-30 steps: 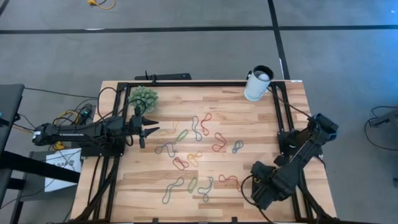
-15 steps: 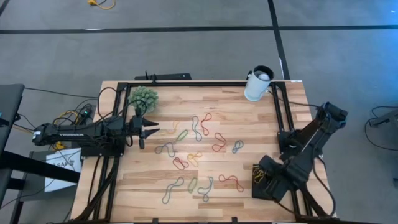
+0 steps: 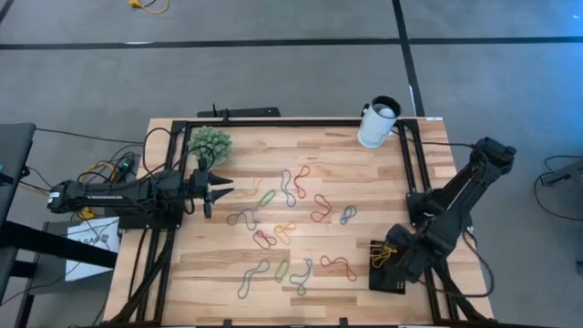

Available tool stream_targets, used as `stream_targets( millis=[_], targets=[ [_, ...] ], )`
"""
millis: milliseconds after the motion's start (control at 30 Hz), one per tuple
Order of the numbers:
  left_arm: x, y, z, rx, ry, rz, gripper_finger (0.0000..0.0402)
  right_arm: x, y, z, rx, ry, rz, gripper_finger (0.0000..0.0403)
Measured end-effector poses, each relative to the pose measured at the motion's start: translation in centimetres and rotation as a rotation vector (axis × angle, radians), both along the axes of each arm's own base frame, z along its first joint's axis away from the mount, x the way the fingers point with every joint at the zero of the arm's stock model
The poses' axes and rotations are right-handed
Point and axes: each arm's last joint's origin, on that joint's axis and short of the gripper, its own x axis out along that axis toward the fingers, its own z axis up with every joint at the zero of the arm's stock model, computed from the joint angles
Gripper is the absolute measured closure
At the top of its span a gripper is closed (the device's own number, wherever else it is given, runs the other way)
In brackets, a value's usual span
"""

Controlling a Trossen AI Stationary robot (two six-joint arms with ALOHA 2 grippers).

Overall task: Pick and place items into bin
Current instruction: Put the bottom right yellow rubberband into the black basket

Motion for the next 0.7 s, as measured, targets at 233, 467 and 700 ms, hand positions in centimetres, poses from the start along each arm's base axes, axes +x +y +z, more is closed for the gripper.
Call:
stream_targets(
  millis=[233, 467, 700],
  targets=[
    [0.0, 0.0, 0.0, 0.001, 0.001, 0.000, 0.0292, -1.4, 0.0, 1.8, 0.104, -0.067, -0.050, 0.0403],
    [0.0, 0.0, 0.0, 0.001, 0.002, 0.000, 0.0292, -2.0, -0.1, 1.8, 0.064, -0.060, -0.053, 0.0403],
    [0.0, 0.0, 0.0, 0.001, 0.002, 0.000, 0.0292, -0.5, -0.5, 0.7, -0.076, -0.124, -0.053, 0.0403]
  ],
)
